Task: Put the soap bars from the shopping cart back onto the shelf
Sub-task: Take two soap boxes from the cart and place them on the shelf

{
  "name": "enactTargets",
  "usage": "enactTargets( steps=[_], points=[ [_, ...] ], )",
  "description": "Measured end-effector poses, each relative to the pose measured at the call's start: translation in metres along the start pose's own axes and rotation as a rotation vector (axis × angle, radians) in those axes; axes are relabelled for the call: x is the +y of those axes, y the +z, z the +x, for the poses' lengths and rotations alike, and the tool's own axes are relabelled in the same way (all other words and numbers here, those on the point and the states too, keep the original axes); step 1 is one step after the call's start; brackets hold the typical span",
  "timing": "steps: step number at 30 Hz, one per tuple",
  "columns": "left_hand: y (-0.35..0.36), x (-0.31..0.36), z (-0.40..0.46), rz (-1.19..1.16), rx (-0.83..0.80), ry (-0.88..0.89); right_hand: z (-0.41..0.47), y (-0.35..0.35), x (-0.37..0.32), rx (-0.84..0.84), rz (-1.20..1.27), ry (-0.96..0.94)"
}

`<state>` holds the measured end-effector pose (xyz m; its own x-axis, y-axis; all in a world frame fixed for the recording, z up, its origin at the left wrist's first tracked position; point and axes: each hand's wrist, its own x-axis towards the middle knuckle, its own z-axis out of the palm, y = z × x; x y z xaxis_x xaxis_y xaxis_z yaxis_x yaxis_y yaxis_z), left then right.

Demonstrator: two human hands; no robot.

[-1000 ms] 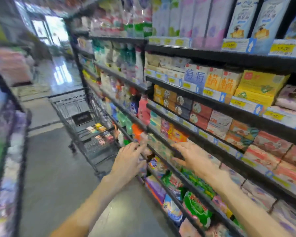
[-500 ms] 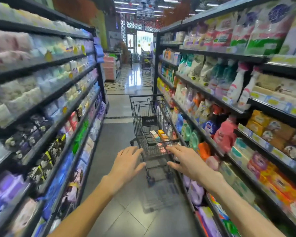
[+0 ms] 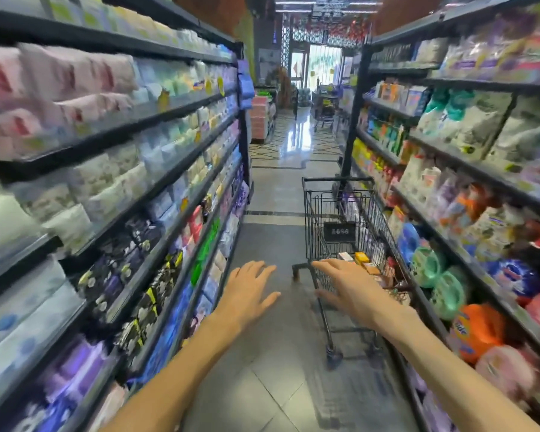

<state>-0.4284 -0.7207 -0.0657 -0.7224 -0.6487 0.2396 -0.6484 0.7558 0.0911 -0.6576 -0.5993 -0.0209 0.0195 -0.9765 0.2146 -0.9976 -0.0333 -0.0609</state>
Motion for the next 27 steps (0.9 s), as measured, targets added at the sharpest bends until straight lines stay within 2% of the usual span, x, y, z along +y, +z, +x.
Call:
enactTargets(
  steps=[10, 18, 27],
  points=[
    [0.037, -0.097, 0.177, 0.027, -0.006, -0.037, 0.191, 0.048, 0.088, -0.045, 0.023, -0.01],
    [0.054, -0.141, 0.336, 0.018, 0.001, -0.007, 0.323, 0.061, 0.178, -0.046, -0.013, 0.035],
    [0.113, -0.168, 0.529, -0.045, -0.021, 0.17, 0.426, 0.093, 0.293, -0.051, -0.056, 0.209]
  ],
)
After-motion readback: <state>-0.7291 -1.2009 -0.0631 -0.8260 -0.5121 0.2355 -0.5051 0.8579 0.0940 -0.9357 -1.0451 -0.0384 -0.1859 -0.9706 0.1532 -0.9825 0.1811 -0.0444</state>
